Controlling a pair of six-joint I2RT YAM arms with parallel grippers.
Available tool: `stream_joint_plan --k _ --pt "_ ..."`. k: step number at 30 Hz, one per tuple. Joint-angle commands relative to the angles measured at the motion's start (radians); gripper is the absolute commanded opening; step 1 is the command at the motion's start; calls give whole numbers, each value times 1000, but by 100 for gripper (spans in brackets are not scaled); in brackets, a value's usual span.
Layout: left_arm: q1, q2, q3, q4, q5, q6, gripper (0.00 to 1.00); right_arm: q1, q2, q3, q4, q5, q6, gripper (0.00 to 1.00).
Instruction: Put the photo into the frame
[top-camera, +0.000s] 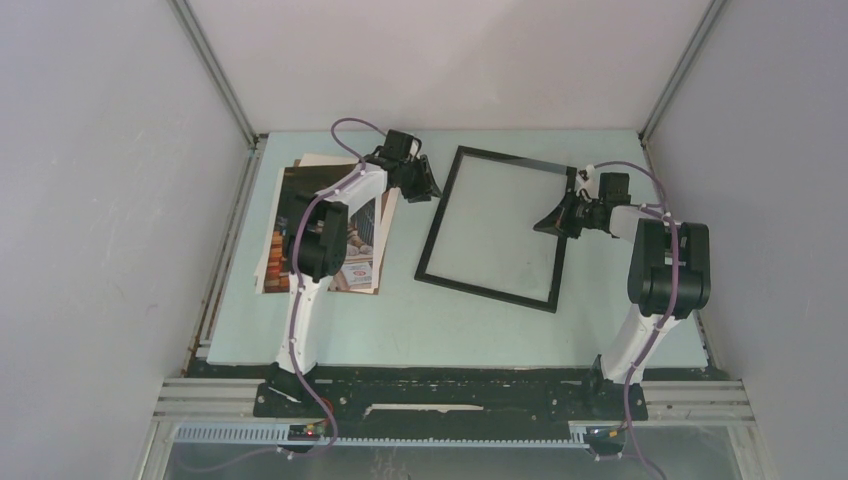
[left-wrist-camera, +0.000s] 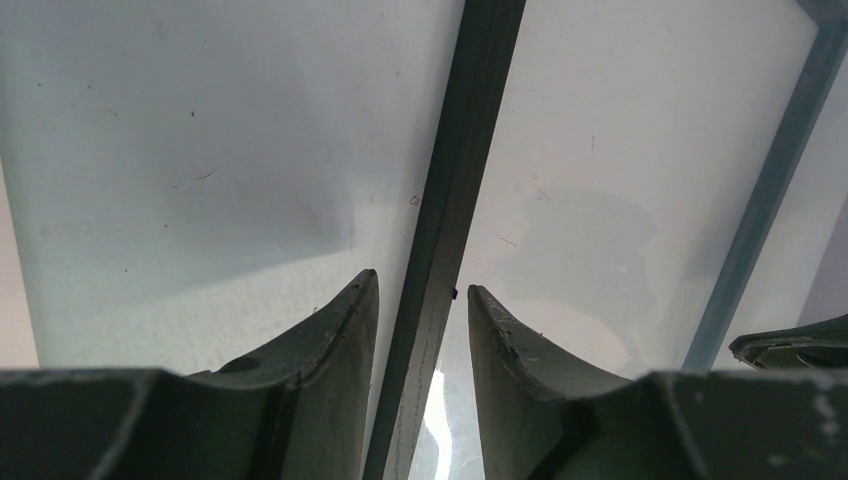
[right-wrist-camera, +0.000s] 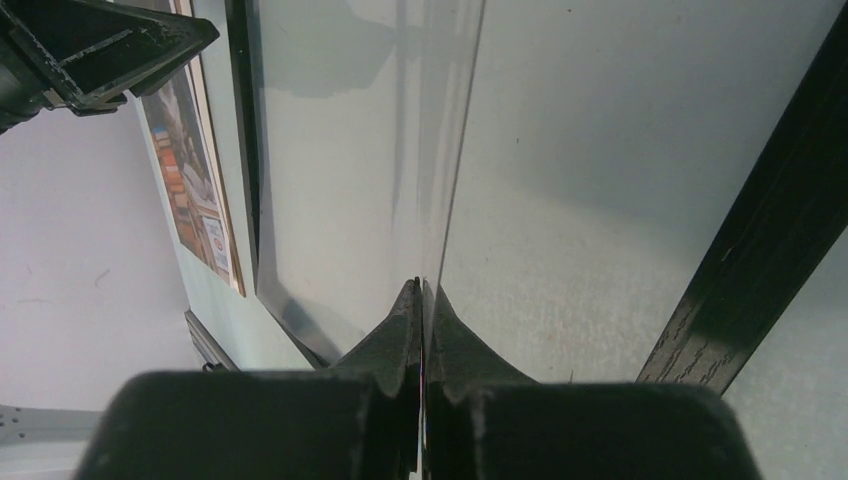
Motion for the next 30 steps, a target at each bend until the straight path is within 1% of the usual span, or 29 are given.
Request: stream_joint_plan --k 1,8,16,25,30 --pt "-4 3 60 -7 -12 25 44 -4 -37 31 -19 14 -30 0" --pt "-6 3 63 -6 -10 25 44 5 -42 19 63 -5 -3 0" --pt "-9 9 67 -8 -6 23 44 13 -33 32 100 -18 10 0" --pt "-10 12 73 -7 4 23 43 36 -24 32 119 -11 12 0" --pt "-10 12 74 -7 7 25 44 38 -27 31 98 14 3 0"
